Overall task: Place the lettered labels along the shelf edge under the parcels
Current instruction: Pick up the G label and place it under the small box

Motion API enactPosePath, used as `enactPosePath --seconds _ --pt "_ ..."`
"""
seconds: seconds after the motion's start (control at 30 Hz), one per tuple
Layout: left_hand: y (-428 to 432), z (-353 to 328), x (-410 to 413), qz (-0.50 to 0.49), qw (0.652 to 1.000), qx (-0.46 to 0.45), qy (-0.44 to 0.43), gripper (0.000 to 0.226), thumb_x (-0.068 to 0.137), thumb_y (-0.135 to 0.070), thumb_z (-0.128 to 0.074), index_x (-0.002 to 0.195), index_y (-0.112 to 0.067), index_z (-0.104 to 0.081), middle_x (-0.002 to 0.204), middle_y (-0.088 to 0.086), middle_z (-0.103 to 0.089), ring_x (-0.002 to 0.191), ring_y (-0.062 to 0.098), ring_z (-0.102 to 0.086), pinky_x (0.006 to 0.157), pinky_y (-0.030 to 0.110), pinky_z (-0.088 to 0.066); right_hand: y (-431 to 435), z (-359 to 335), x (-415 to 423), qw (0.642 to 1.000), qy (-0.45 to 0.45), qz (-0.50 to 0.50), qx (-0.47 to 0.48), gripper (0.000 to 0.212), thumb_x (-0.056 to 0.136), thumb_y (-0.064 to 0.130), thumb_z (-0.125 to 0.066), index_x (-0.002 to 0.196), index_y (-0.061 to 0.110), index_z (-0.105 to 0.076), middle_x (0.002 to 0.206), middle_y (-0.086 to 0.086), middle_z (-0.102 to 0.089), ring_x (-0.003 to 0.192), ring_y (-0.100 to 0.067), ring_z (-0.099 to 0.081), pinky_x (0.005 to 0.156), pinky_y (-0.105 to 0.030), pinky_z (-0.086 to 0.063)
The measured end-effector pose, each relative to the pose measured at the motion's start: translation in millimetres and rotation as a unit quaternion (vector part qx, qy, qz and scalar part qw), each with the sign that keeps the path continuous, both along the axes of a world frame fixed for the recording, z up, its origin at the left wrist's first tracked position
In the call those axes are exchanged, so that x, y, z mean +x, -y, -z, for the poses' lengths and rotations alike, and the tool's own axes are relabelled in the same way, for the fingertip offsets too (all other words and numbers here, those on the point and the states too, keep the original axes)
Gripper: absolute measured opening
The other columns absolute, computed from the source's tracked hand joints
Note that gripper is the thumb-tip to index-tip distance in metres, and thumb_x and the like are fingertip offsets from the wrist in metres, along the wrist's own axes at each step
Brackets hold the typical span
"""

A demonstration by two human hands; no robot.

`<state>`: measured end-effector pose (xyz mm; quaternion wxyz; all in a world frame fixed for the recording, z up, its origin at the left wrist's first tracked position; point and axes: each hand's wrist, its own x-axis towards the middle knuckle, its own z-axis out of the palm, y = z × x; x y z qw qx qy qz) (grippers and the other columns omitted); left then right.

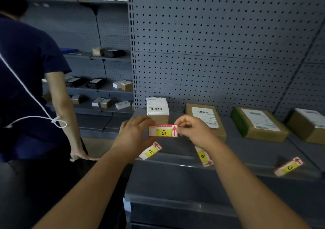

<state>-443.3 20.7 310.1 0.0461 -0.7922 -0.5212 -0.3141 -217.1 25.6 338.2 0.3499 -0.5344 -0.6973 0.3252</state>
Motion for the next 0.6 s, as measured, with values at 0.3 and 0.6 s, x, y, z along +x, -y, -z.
enactPosePath --seconds 0.3,0.6 --pt "53 -13 35 0.021 0.999 0.037 0.009 0.048 0.072 -0.035 -0.076 0.116 -0.025 -0.059 0.121 -0.009 -0.057 0.111 0.017 -0.051 0.087 0.033 -0.027 65 -1 30 0.992 0.075 -0.001 0.1 0.035 0.079 0.023 -0.077 0.107 0.034 -0.061 0.091 0.012 -0.061 0.085 -0.002 -0.057 0.078 -0.025 -0.05" --pt "117 -10 65 0.062 0.997 0.03 0.043 0.045 0.073 -0.034 -0.075 0.115 -0.026 -0.06 0.121 -0.007 -0.058 0.111 0.019 -0.051 0.084 0.035 -0.03 150 2 59 0.979 0.138 0.022 0.151 0.035 0.081 0.018 -0.071 0.111 0.034 -0.061 0.095 0.015 -0.058 0.09 -0.001 -0.055 0.081 -0.026 -0.05"
